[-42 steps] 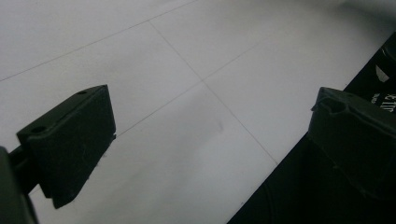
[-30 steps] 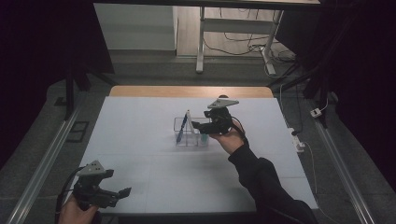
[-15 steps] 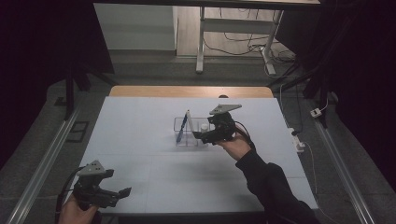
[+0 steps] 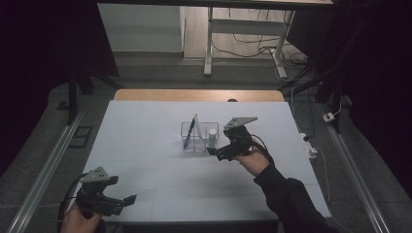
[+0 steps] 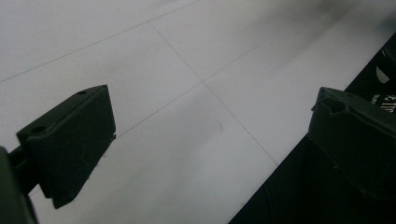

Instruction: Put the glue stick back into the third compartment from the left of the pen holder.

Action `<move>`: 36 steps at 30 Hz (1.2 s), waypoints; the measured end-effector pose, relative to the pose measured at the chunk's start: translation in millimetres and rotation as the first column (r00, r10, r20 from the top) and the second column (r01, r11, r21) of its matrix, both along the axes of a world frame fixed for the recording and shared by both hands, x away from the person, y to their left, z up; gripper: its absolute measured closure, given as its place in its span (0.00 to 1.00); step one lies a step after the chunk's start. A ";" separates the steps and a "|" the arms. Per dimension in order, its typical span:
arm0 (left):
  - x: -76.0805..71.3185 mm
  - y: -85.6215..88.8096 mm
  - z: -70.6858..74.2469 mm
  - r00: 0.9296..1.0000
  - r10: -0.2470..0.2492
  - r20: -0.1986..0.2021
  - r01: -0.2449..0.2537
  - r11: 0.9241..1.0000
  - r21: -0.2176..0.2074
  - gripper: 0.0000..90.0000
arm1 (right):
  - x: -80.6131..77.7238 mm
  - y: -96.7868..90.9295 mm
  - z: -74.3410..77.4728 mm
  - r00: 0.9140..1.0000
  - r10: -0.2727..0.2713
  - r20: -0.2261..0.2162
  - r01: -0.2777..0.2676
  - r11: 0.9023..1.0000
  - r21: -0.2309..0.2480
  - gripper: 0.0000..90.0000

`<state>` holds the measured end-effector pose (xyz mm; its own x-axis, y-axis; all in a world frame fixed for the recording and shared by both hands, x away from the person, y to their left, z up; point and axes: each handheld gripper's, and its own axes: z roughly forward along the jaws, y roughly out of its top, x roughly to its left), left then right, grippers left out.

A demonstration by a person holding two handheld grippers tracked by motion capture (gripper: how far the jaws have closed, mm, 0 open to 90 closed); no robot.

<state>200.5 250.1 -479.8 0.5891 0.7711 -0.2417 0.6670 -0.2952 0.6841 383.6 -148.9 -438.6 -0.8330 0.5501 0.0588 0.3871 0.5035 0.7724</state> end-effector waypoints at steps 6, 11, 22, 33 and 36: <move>0.1 -0.2 0.0 1.000 0.001 0.000 -0.001 1.000 0.001 0.01 | -10.3 -9.2 -3.1 1.000 0.008 0.005 -0.008 1.000 -0.007 0.00; 0.1 -0.1 0.1 1.000 -0.001 0.000 0.001 1.000 -0.001 0.00 | -17.7 -18.4 -8.6 1.000 0.008 -0.002 -0.008 1.000 -0.008 0.00; 0.2 -0.1 0.1 1.000 0.000 0.000 0.000 1.000 -0.001 0.00 | -36.9 -48.9 -10.0 1.000 -0.022 -0.005 0.022 1.000 -0.016 0.00; 0.1 -0.1 0.1 1.000 0.003 0.000 -0.003 1.000 -0.001 0.00 | -54.5 -82.5 -9.9 0.997 -0.078 -0.010 0.077 0.997 -0.017 0.00; 0.2 -0.2 0.1 1.000 0.003 0.000 -0.003 1.000 0.000 0.00 | -60.2 -90.7 -9.8 0.996 -0.089 -0.008 0.089 0.996 -0.020 0.00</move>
<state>200.7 250.0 -479.6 0.5867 0.7729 -0.2418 0.6681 -0.2932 0.6839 323.4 -239.7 -448.4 -0.7800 0.6234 0.0547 0.4382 0.4817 0.7589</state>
